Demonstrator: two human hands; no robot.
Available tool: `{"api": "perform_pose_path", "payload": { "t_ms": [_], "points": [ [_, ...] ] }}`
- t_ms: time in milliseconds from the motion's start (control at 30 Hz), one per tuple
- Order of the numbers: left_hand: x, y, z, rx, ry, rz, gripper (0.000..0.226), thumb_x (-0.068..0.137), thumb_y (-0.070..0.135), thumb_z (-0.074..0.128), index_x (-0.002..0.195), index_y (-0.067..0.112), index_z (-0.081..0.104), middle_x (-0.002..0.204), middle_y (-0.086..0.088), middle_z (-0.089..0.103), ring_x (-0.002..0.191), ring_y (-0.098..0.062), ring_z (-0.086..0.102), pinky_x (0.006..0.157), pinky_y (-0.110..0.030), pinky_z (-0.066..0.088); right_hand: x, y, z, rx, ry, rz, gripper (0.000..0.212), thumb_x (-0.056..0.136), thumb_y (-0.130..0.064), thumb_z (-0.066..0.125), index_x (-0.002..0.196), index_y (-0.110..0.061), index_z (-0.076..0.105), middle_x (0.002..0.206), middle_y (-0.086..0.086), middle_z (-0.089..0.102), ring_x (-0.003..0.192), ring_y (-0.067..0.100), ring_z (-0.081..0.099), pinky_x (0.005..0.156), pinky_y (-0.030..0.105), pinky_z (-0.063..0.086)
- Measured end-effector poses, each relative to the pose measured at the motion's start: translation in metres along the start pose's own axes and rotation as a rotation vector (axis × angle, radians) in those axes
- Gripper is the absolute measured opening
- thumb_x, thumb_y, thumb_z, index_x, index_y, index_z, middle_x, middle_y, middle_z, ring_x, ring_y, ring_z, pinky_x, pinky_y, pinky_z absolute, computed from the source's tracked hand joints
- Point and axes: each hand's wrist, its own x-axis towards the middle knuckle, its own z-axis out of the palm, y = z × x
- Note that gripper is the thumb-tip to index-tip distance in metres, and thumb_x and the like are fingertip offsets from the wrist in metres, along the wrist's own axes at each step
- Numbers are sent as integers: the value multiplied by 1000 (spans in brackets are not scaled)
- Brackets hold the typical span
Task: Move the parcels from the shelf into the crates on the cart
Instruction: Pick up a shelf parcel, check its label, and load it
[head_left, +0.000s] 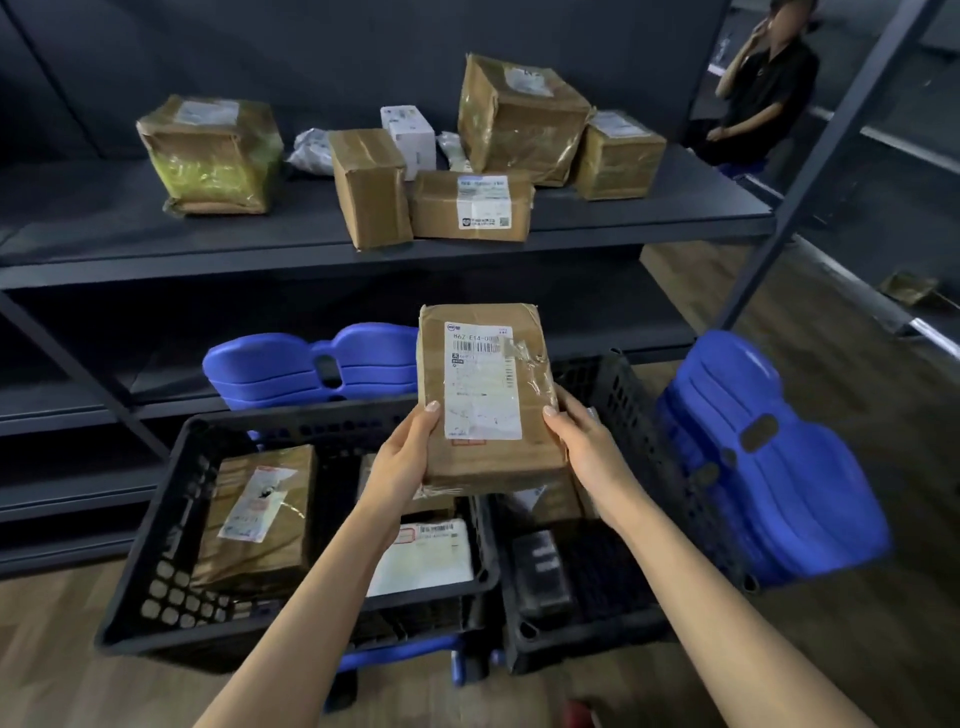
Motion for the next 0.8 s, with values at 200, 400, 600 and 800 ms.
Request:
{"api": "perform_pose_path", "payload": {
  "t_ms": [200,400,600,800],
  "points": [
    [7,-22,87,-29,-15,-62,51,81,63,55,128,42,57,122,16,66,108,-4,63,93,-26,47,13,22,-89,-62,-34,98,41,97,-31,54,136,-41,49,119,-19,65,115,5,59,107,34,41],
    [11,-51,153,-109,-46,-133,39,88,48,62,120,27,65,104,8,75,95,-12,72,82,-28,56,18,50,-158,-143,-87,176,45,96,-37,54,139,-43,44,95,-52,53,81,-34,47,68,1,40],
    [4,-77,183,-98,-38,-212,30,96,32,57,123,20,61,100,6,76,87,-11,73,65,-19,56,18,75,-187,-203,-124,236,43,95,-42,55,136,-50,44,101,-49,48,109,-9,46,89,16,34],
    [4,-91,190,3,-20,-260,21,100,31,50,116,24,62,102,8,73,86,-7,70,62,-15,52,16,99,-188,-217,-154,307,48,96,-37,53,142,-44,39,133,-20,51,122,3,47,101,25,34]
  ]
}}
